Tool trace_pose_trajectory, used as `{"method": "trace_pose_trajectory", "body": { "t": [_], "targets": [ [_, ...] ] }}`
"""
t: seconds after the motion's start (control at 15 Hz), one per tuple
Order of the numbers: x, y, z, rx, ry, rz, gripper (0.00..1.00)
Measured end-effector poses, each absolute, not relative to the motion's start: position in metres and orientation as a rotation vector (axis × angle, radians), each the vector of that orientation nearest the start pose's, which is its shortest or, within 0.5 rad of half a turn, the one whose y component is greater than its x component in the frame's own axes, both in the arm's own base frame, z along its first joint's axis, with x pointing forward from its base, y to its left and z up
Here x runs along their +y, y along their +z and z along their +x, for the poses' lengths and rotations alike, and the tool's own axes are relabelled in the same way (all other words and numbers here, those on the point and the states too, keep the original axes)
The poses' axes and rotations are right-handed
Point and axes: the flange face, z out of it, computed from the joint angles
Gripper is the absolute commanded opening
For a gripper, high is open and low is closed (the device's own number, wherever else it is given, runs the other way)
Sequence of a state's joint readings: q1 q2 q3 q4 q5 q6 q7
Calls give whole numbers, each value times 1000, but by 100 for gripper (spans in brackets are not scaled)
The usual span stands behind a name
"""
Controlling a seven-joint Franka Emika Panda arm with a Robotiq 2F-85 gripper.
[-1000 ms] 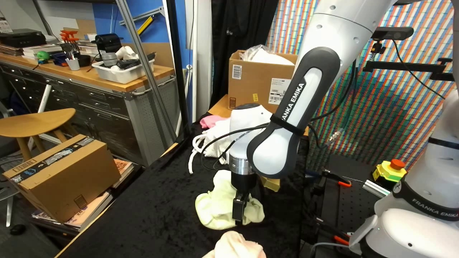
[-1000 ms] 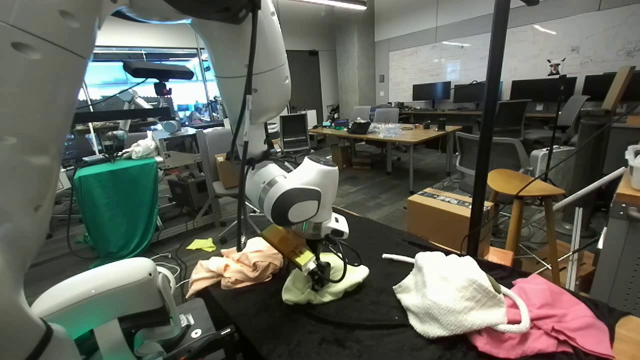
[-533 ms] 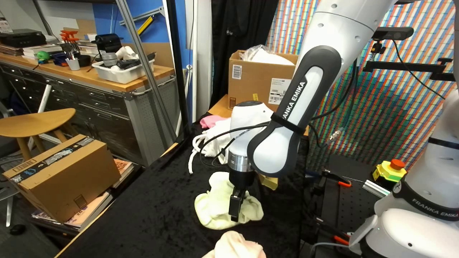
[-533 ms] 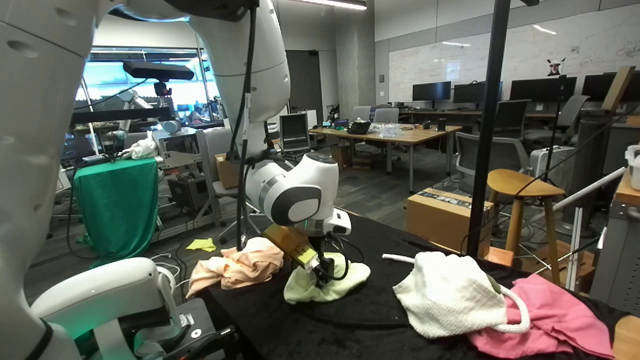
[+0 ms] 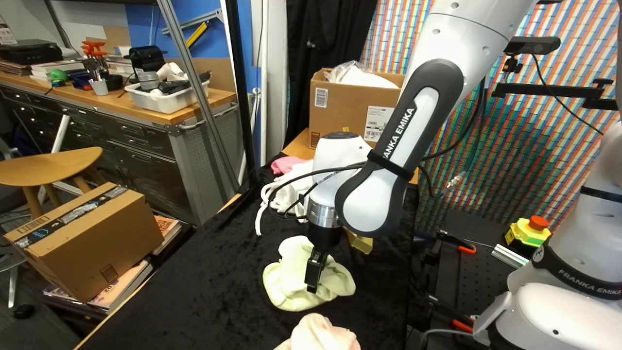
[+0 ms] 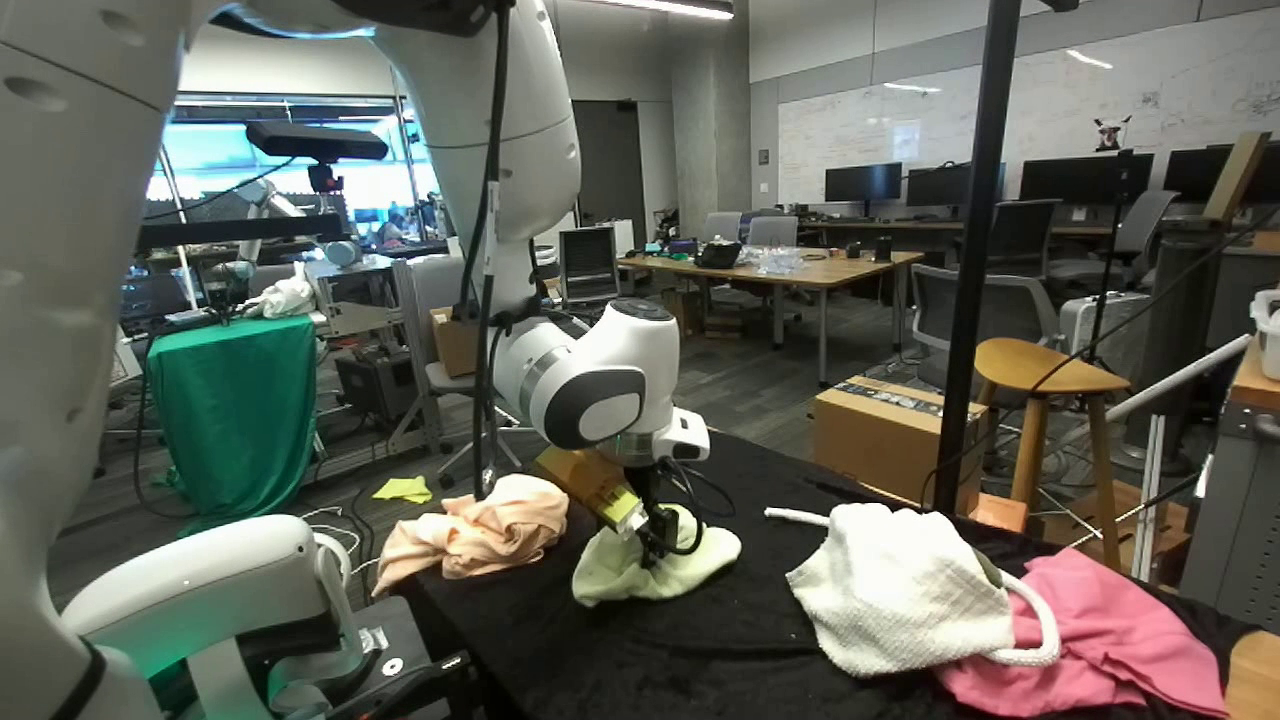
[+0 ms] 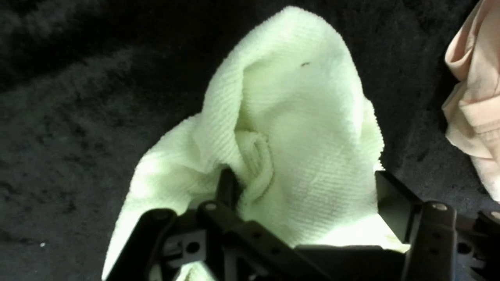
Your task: One by one, move every item on the table to the right back of the table.
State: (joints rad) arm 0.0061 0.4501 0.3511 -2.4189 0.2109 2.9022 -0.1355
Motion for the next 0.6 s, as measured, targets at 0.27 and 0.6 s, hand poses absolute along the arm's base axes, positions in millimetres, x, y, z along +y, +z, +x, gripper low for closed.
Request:
{"method": "trace_pose_trajectory", "body": {
  "t": [0.27, 0.6],
  "targets": [
    [166, 147, 464, -350, -68, -2913, 39],
    [159, 153, 470, -326, -92, -2916, 12]
  ]
}}
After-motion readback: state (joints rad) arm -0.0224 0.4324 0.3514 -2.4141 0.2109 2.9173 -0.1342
